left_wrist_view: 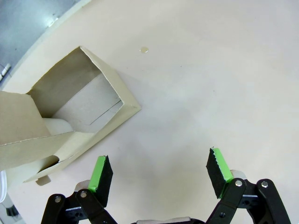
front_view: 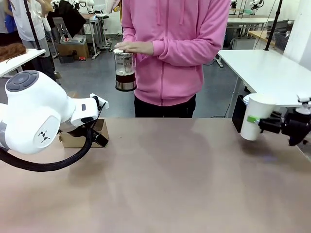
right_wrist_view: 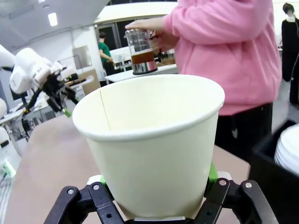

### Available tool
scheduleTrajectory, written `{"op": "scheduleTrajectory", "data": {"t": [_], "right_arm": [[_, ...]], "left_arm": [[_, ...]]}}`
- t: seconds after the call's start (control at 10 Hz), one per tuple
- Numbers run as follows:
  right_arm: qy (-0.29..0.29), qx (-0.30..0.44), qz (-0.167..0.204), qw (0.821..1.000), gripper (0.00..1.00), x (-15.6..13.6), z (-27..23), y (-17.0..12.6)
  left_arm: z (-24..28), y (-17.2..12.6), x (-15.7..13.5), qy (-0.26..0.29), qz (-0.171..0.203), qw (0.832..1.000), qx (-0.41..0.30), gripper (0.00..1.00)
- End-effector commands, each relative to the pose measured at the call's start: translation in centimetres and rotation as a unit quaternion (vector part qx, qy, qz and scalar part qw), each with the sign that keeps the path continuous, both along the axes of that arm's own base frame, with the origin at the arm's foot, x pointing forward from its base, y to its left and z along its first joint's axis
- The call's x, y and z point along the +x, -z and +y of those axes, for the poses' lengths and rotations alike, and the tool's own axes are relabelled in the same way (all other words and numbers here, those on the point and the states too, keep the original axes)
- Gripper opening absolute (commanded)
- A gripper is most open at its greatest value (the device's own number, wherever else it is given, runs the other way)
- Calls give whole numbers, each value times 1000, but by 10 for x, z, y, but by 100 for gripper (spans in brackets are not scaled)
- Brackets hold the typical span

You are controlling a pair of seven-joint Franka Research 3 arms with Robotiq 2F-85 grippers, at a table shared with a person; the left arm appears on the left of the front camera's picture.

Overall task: Pour a drink into a cup and package it in a carrier.
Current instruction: Pick up the 600 ml Paper Cup and place it in the middle top area of the table.

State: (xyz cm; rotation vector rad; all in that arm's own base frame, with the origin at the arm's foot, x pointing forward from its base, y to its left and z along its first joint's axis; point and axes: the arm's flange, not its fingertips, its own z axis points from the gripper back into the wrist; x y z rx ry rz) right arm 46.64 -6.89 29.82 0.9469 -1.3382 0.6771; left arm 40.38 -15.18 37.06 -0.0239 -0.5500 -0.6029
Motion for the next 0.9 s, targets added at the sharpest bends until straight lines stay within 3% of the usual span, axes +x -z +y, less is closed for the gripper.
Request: {"op": "scheduleTrajectory", "data": {"t": [0.0, 0.2, 0.4, 0.6, 0.8], "right_arm": [[22, -19, 7, 1000, 81, 14, 66, -40], [19, -16, 9, 1000, 81, 55, 132, -39], [25, -31, 9, 999, 81, 97, 178, -13], [39, -40, 12, 998, 81, 122, 203, 9], [56, -50, 14, 997, 81, 124, 210, 16]], "left_arm": [[0, 0, 0, 0, 0, 1000, 0, 100], [0, 0, 0, 0, 0, 1000, 0, 100], [0, 0, 0, 0, 0, 1000, 0, 100], [0, 0, 0, 0, 0, 1000, 0, 100], [0, 0, 0, 0, 0, 1000, 0, 100]]}}
